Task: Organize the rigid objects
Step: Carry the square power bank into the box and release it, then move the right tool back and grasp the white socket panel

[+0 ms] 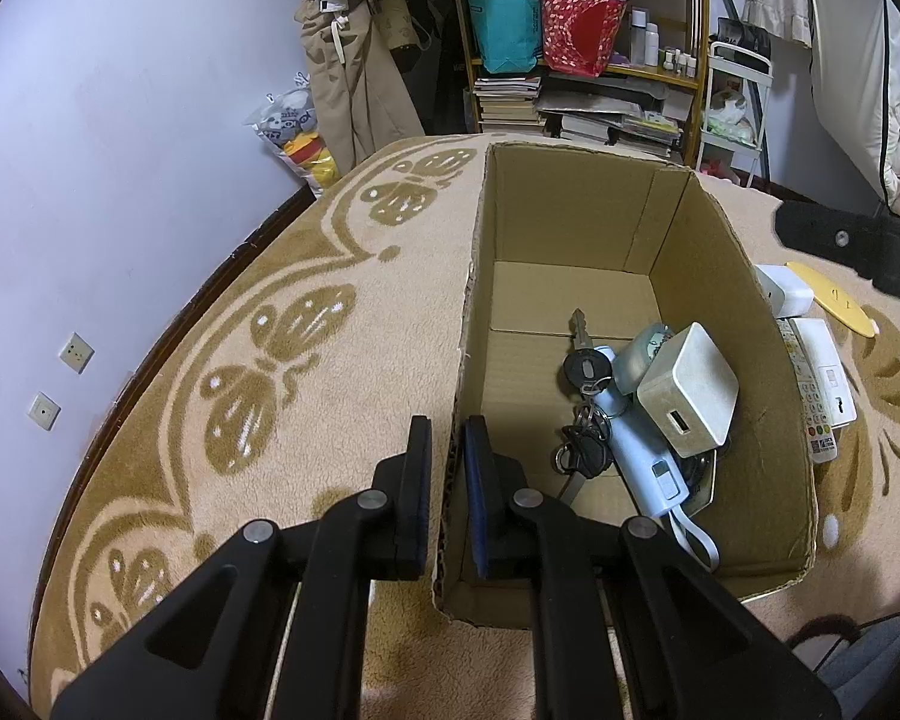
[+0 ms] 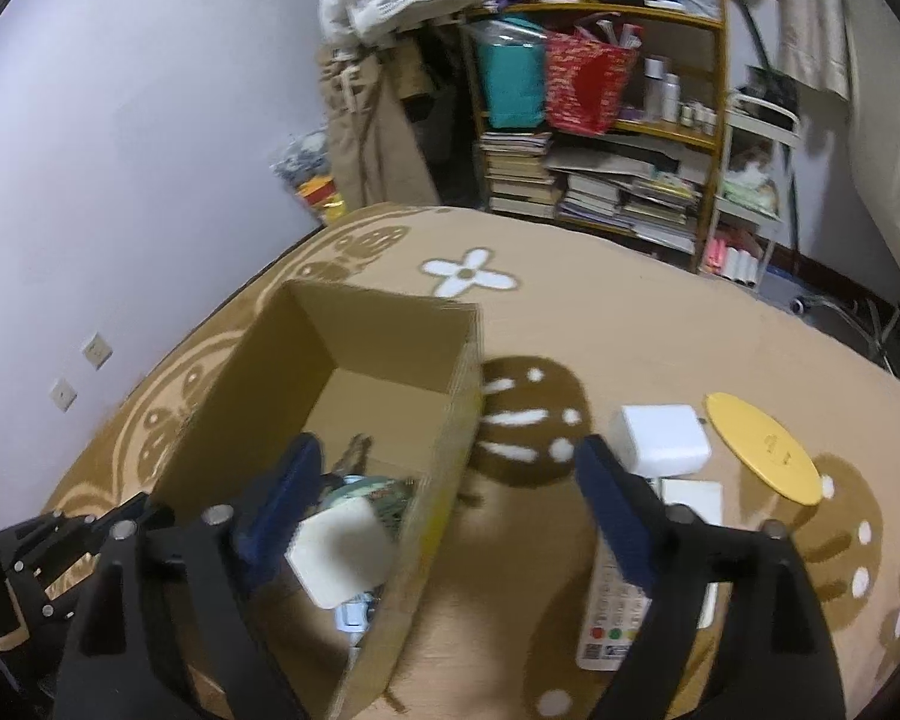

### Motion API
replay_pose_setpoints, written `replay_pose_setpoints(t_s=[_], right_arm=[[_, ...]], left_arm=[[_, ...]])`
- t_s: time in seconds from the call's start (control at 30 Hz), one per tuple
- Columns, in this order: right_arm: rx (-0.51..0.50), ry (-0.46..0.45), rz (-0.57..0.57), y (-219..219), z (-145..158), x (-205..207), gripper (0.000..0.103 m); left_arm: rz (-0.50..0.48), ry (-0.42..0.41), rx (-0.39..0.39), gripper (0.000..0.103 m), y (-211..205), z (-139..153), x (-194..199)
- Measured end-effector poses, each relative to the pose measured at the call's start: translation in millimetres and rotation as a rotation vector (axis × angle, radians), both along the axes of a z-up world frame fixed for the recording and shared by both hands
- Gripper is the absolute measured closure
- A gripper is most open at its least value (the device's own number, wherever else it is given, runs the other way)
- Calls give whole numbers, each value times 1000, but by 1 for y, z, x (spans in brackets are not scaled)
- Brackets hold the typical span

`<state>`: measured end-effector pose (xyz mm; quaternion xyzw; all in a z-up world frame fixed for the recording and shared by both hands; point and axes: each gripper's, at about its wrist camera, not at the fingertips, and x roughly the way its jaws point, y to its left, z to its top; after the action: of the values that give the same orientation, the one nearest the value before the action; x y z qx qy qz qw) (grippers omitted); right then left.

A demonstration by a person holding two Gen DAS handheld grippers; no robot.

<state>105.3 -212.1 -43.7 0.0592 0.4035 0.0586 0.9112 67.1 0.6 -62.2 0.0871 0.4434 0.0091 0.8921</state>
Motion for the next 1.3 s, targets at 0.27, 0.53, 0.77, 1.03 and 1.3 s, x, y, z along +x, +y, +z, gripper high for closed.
replay_pose_setpoints(t_s=[0.27,0.53,0.77,1.03,1.3], right_arm=[[-15,29,-138,-50,-11,7,3],[50,124,-272,-103,-44,7,3],[76,211,-322,-122,-75,4,3],[20,284,-343,-124,-100,1,3],[12,338,-394,-137,-115,-1,3]], left_arm=[[0,0,0,92,0,0,0],[0,0,0,92,0,0,0],[3,2,0,91,1,0,-1],[3,2,-3,91,3,-1,0],[4,2,-3,91,3,-1,0]])
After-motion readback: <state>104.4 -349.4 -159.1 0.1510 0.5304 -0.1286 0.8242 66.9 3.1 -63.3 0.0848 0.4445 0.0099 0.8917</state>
